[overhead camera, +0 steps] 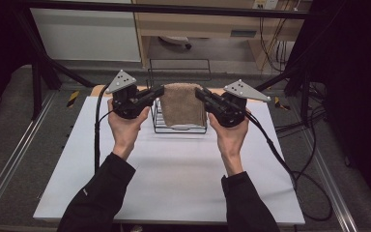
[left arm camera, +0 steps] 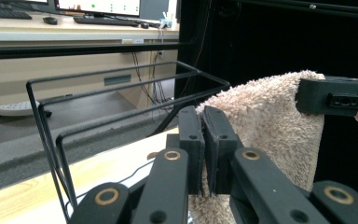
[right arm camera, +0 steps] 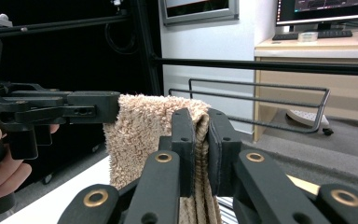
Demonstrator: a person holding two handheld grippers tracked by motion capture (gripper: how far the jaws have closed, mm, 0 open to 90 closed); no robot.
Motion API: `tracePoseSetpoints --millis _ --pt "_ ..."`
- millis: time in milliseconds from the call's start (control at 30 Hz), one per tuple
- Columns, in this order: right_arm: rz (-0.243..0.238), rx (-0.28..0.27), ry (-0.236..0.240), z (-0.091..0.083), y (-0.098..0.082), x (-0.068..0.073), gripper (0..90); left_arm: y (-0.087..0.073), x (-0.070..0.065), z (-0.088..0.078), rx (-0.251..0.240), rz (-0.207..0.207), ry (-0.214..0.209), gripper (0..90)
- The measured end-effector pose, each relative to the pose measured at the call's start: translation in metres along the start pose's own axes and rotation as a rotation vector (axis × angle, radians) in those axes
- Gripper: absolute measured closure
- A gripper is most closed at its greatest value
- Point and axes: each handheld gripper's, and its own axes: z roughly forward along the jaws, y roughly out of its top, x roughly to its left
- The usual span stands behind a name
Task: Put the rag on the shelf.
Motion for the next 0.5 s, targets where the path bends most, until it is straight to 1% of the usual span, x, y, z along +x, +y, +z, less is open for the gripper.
tracePoseSetpoints --millis 200,400,433,500 --pt "-0.006 -0.010 -0.008 0.004 0.009 -0.003 83.1 0.009 0.002 0.004 -0.009 0.004 0.007 86.3" --pt "-0.005 -0.022 -0.013 0.007 0.018 -0.005 83.1 0.021 0.003 0.005 -0.014 0.015 0.016 86.4" --pt "-0.007 -0.024 -0.012 0.008 0.020 -0.005 83.1 0.023 0.003 0.005 -0.021 0.023 0.023 86.4" --pt "-0.010 -0.028 -0.014 0.009 0.024 -0.005 83.1 0.027 0.004 0.006 -0.024 0.016 0.018 86.4"
